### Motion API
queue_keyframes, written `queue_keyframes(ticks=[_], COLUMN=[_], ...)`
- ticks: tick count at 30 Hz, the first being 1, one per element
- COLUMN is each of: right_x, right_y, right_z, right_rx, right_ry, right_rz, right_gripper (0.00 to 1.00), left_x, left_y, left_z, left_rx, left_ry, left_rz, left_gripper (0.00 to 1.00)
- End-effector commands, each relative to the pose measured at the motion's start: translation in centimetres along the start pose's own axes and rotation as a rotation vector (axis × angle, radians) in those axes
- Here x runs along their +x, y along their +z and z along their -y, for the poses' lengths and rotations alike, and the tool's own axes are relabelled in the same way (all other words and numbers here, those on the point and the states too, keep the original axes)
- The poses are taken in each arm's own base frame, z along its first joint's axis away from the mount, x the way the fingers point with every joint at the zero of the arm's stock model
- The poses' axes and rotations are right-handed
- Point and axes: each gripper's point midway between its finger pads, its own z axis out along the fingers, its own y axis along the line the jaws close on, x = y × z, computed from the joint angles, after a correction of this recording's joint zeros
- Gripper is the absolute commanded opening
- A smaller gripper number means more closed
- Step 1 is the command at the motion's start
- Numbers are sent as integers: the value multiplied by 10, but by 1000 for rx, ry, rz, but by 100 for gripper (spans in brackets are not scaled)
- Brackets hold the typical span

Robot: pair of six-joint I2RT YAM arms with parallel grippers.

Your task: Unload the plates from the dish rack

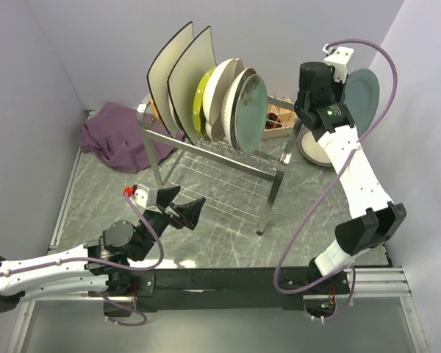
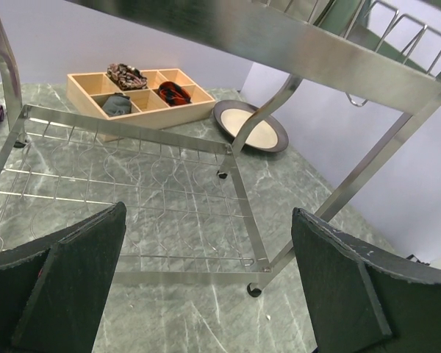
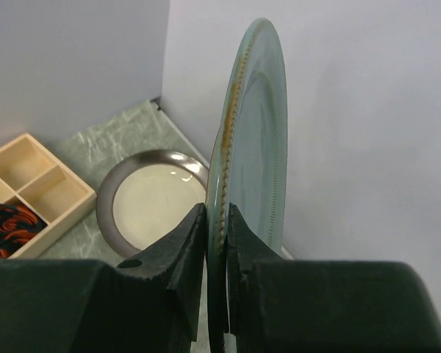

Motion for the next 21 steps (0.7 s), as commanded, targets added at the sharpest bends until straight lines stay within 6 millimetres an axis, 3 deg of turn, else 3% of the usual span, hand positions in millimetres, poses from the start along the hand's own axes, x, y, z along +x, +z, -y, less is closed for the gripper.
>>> queue_keyframes(ticks=[1,10,14,18,21], right_x=[9,34,37,25,32], right_y=[17,66,70,73,81], right_z=[-12,-22,-20,-13,-15], right_rx=[-8,12,-15,-28,-69], right_ry=[70,40,71,96,92], right_rz=[-33,-120,-130,-93,-93], right_gripper=[0,0,0,0,0], left_x=[-12,-15,-12,-9,-10], left_y=[-2,-5,-3,-1,-1], left_z=[5,5,7,5,4], left_rx=[25,37,38,26,19], left_ry=[-34,-44,-34,-23,-21], left_rz=[33,45,32,26,29], left_gripper=[99,99,99,99,99])
